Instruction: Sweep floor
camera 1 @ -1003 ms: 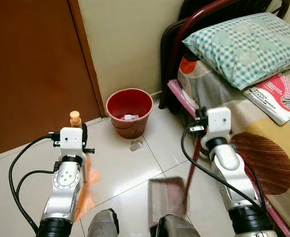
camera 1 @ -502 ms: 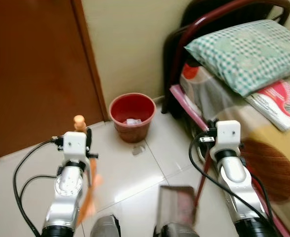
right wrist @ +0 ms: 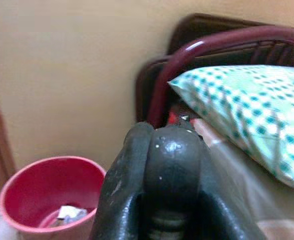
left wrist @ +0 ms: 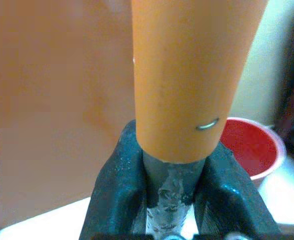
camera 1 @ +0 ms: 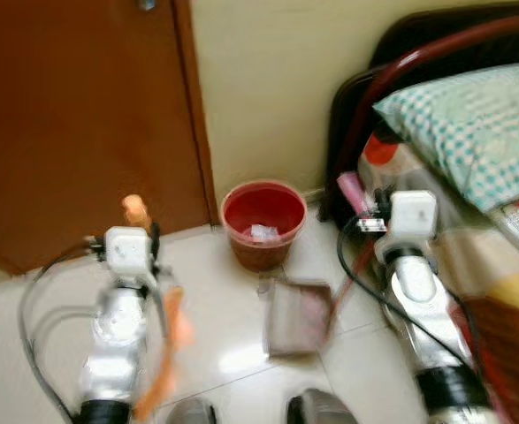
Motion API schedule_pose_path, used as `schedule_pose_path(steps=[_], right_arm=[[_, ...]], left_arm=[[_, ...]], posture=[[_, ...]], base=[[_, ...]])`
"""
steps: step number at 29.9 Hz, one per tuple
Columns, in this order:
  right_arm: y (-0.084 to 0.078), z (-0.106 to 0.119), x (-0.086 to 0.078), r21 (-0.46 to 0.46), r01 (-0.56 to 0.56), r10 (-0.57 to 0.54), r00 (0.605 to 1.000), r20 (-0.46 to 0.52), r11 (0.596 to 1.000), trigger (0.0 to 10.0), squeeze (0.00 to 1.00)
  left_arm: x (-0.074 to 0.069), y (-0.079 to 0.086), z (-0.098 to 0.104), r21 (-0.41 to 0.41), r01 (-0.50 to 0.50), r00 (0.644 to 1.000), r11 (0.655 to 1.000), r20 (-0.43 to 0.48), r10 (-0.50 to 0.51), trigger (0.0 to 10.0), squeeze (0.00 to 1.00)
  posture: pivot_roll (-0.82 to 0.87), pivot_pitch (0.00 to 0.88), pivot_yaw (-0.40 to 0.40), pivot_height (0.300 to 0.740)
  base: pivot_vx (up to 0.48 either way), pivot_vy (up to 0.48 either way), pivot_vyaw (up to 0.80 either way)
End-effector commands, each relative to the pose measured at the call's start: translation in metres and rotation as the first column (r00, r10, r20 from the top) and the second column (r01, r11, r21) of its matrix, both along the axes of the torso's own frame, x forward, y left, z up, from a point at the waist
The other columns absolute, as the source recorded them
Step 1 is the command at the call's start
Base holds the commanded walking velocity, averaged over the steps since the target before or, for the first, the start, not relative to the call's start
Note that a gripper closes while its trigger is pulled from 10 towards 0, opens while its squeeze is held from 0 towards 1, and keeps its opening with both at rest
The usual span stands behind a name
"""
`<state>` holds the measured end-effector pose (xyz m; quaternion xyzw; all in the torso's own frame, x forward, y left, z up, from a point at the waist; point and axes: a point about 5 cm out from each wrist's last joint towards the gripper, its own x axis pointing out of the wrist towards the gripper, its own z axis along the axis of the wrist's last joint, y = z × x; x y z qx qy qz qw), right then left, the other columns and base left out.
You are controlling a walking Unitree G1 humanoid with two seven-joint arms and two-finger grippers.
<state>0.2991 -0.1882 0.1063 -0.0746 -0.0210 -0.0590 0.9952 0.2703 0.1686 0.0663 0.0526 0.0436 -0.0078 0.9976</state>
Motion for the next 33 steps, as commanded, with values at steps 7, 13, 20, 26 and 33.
schedule_pose_path(steps=[7,13,20,26,33], right_arm=[[-0.001,0.003,0.002,-0.026,0.012,-0.012,1.000,0.015,1.000,10.0,0.00],[-0.005,0.002,0.008,-0.093,0.078,-0.077,0.997,0.008,0.993,10.0,0.00],[-0.003,0.005,0.026,-0.059,0.139,-0.139,0.990,0.006,0.988,10.0,0.00],[0.005,0.005,0.042,-0.058,0.181,-0.182,0.983,-0.008,0.982,10.0,0.00],[0.021,0.002,0.053,-0.054,0.181,-0.183,0.982,-0.036,0.982,10.0,0.00]], left_arm=[[0.003,0.007,0.004,-0.001,-0.034,0.999,0.999,0.010,0.034,10.0,0.00],[0.008,0.000,0.011,-0.046,-0.001,0.999,0.999,0.037,0.002,10.0,0.00],[0.018,-0.022,0.020,-0.115,0.108,0.993,0.987,0.065,-0.101,10.0,0.00],[0.026,-0.044,0.025,-0.142,0.209,0.977,0.968,0.081,-0.199,10.0,0.00],[0.037,-0.080,0.040,-0.100,0.404,0.911,0.909,0.134,-0.390,10.0,0.00]], posture=[[-0.01,0.109,-0.029,0.740],[-0.01,0.118,-0.029,0.740],[-0.01,0.124,-0.030,0.740],[-0.01,0.124,-0.030,0.740],[0.01,0.141,-0.030,0.740]], base=[[0.131,0.000,0.00],[0.000,0.000,0.00],[0.000,0.000,0.00],[0.000,0.000,0.00],[0.000,0.000,0.00]])
